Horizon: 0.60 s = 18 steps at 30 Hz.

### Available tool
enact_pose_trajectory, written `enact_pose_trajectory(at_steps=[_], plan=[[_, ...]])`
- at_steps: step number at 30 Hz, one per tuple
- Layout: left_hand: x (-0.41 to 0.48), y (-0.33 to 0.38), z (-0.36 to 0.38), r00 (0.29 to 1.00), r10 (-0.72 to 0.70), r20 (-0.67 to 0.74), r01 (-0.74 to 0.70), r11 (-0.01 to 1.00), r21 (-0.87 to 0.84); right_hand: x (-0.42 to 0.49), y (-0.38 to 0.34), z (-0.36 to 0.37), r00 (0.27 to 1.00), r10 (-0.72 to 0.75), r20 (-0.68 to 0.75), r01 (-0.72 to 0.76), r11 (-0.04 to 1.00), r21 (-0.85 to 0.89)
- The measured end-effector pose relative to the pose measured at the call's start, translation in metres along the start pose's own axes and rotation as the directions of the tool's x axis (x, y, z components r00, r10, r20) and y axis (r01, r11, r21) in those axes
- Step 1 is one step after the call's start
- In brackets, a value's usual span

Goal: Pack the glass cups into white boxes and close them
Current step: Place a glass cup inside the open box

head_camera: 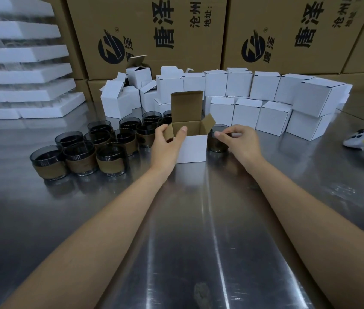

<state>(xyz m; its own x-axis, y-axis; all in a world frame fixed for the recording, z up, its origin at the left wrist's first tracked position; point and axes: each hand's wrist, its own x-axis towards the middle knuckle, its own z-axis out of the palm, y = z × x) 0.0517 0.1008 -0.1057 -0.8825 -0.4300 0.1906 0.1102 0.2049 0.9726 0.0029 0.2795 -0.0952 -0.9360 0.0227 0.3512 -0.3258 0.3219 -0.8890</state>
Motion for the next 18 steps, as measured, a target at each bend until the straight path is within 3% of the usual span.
enact_pose_trajectory(at_steps=[3,8,13,18], plan=[[0.000,0.000,0.000,1.000,0.005,0.009,-0.005,1.000,0.009,0.003,0.002,-0.003,0.998,0.024,-0.049,-0.026,0.999,-0.035],[0.000,-0.001,0.000,1.000,0.008,0.008,-0.008,1.000,0.005,0.001,0.004,-0.004,0.999,0.052,0.008,-0.052,0.998,-0.033],[0.000,-0.001,0.000,1.000,0.014,0.012,-0.014,1.000,0.003,-0.001,0.002,-0.005,0.995,0.093,-0.016,-0.092,0.993,0.067],[0.001,-0.001,0.000,1.000,0.010,0.024,-0.010,1.000,-0.006,0.003,-0.008,-0.009,0.984,0.130,-0.119,-0.093,0.957,0.275]])
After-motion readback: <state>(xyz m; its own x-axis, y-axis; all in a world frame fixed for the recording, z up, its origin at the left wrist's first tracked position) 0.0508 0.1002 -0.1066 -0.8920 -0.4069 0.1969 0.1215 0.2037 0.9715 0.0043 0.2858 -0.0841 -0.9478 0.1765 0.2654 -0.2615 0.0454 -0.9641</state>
